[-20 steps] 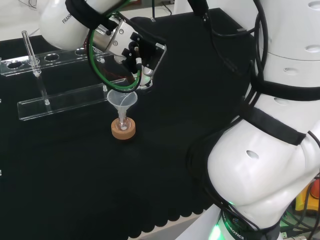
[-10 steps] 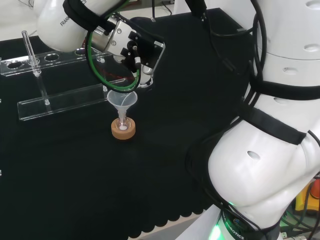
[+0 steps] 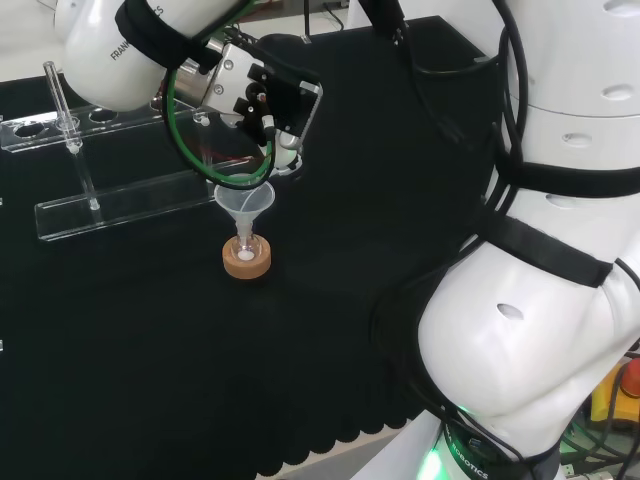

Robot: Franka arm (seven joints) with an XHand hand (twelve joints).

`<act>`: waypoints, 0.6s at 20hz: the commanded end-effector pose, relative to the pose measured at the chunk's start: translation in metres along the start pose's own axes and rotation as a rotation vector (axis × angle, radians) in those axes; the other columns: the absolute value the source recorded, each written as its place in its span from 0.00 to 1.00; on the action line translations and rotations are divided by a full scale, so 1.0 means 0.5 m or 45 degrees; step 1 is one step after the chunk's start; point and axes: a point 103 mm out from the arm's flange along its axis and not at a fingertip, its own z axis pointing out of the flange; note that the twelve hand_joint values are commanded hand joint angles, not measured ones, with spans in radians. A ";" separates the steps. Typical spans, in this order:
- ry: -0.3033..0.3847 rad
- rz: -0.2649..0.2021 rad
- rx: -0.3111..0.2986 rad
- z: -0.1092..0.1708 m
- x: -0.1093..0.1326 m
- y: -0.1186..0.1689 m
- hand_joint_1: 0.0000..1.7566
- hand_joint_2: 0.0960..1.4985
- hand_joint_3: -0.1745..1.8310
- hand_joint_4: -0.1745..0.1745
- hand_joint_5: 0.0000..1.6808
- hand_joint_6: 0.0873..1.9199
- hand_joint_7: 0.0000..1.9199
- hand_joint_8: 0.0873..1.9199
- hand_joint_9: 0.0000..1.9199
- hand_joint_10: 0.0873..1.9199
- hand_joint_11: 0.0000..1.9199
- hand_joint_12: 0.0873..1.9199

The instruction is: Pour all the NaCl from the weighing funnel into the round-bottom flask.

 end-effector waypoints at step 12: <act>-0.191 0.028 0.013 -0.042 0.025 -0.002 0.62 0.37 0.51 1.00 0.68 0.50 0.32 0.28 0.47 0.18 0.32 0.61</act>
